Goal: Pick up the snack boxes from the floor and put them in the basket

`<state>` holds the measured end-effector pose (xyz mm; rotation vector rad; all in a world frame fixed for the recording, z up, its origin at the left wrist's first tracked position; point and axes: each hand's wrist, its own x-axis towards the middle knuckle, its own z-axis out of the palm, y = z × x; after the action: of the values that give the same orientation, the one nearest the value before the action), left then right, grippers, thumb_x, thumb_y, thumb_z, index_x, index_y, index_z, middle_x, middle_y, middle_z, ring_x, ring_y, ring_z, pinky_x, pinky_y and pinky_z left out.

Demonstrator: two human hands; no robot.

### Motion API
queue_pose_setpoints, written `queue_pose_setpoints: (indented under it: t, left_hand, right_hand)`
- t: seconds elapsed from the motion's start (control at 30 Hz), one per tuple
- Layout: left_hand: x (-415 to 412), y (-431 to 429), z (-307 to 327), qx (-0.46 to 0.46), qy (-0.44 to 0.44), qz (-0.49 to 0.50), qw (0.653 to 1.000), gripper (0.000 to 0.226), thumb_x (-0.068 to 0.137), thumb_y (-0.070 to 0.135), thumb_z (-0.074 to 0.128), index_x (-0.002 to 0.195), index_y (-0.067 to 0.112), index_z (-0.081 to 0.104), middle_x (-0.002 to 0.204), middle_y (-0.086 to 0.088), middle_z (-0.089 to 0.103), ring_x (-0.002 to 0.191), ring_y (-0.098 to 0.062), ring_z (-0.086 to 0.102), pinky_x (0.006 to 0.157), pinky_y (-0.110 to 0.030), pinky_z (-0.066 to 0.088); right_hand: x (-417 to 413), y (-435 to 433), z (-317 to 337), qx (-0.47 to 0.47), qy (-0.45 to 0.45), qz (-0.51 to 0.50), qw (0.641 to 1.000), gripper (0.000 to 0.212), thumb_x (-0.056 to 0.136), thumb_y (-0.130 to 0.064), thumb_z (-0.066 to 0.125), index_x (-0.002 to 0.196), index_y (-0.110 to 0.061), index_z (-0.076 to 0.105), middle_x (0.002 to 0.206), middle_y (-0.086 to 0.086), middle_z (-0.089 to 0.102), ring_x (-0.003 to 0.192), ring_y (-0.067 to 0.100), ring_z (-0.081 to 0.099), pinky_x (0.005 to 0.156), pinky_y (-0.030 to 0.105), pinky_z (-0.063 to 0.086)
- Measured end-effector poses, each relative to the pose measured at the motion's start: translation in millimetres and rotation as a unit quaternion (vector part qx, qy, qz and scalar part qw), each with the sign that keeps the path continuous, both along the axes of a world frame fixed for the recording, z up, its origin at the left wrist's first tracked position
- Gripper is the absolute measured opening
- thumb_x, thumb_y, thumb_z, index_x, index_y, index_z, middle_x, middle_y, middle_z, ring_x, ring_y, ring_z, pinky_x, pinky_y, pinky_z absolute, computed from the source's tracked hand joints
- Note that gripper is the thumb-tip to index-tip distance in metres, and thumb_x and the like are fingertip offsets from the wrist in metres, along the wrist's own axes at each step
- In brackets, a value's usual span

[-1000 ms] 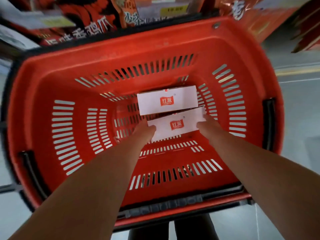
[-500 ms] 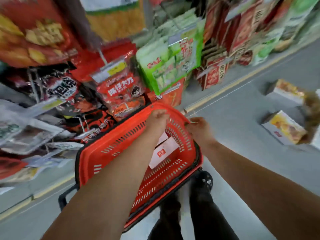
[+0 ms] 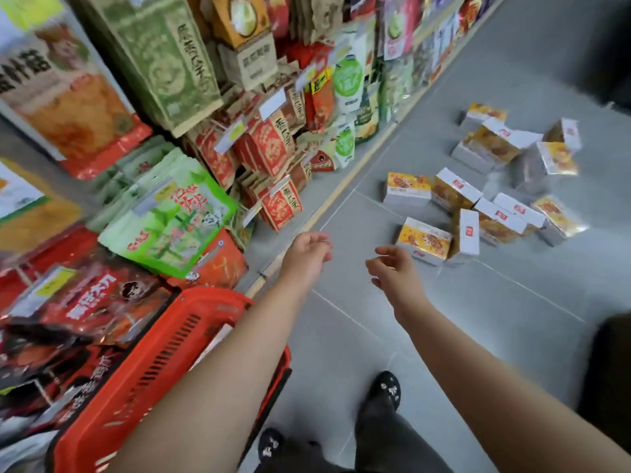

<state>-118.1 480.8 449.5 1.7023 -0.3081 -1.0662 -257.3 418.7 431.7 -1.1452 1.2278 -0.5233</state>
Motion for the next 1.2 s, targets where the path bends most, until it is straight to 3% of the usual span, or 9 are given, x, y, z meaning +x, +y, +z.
queue_pose_setpoints:
  t: [0.1,0.23,0.4,0.5,0.7,0.83,1.03,1.2]
  left_hand:
    - [-35,-52,-10,0.013,0.001,-0.027,1.0,0.018,0.091,0.01,0.051,0.085,0.027,0.054,0.092,0.002,0.062,0.074,-0.007,0.059,0.067,-0.024,0.04]
    - [-85,-123,-26,0.026,0.013,-0.042,0.999,0.019,0.091,0.009,0.051,0.084,0.027,0.054,0.087,0.003,0.062,0.071,-0.006,0.059,0.062,-0.023,0.039]
    - [-115,-189,-42,0.052,0.023,-0.069,0.996,0.02,0.091,0.008,0.049,0.084,0.026,0.054,0.087,0.002,0.063,0.072,-0.008,0.058,0.061,-0.024,0.038]
    - [-122,-230,-50,0.065,0.02,-0.09,0.994,0.021,0.091,0.008,0.048,0.084,0.026,0.054,0.084,0.005,0.062,0.072,-0.007,0.058,0.061,-0.023,0.038]
    - [-123,-319,-74,0.085,0.014,-0.122,0.989,0.02,0.092,0.008,0.05,0.083,0.026,0.054,0.086,0.003,0.061,0.071,-0.007,0.057,0.062,-0.023,0.039]
    - [-124,-396,-94,0.11,0.018,-0.158,0.981,0.017,0.091,0.009,0.052,0.085,0.025,0.055,0.086,0.003,0.062,0.072,-0.006,0.057,0.062,-0.022,0.039]
    - [-132,-502,-149,0.146,-0.02,-0.237,0.96,0.014,0.089,0.009,0.055,0.097,0.02,0.06,0.084,0.001,0.063,0.067,-0.007,0.059,0.057,-0.02,0.04]
    - [-150,-568,-213,0.194,-0.033,-0.284,0.938,0.02,0.089,0.011,0.054,0.106,0.017,0.062,0.089,0.0,0.064,0.081,-0.018,0.061,0.06,-0.023,0.041]
  right_hand:
    - [-48,-46,-2,-0.001,0.01,-0.016,1.0,0.023,0.087,-0.006,0.06,0.093,-0.027,0.053,0.082,-0.001,0.056,0.076,0.015,0.054,0.074,0.028,0.046]
    - [-111,-116,-11,0.005,0.033,-0.057,0.998,0.022,0.086,-0.008,0.061,0.103,-0.021,0.057,0.084,0.0,0.058,0.078,0.018,0.055,0.078,0.032,0.047]
    - [-157,-188,-23,0.007,0.059,-0.094,0.994,0.018,0.087,-0.009,0.061,0.095,-0.023,0.055,0.086,0.003,0.06,0.077,0.019,0.055,0.075,0.033,0.045]
    - [-175,-227,-39,0.023,0.075,-0.108,0.991,0.019,0.088,-0.007,0.06,0.104,-0.016,0.054,0.086,0.004,0.06,0.077,0.02,0.055,0.073,0.033,0.045]
    - [-191,-304,-76,0.055,0.118,-0.149,0.98,0.019,0.086,-0.008,0.063,0.102,-0.014,0.054,0.091,0.008,0.06,0.081,0.023,0.056,0.066,0.028,0.045]
    - [-198,-365,-104,0.086,0.146,-0.181,0.969,0.026,0.086,-0.011,0.064,0.11,-0.011,0.054,0.092,0.009,0.06,0.081,0.023,0.057,0.071,0.033,0.047]
    - [-211,-437,-155,0.113,0.199,-0.187,0.955,0.033,0.086,-0.011,0.064,0.115,-0.01,0.05,0.078,0.001,0.056,0.061,0.016,0.051,0.056,0.027,0.04]
    - [-226,-487,-212,0.149,0.228,-0.168,0.948,0.044,0.084,-0.016,0.067,0.123,-0.007,0.048,0.081,0.001,0.055,0.066,0.011,0.052,0.068,0.028,0.041]
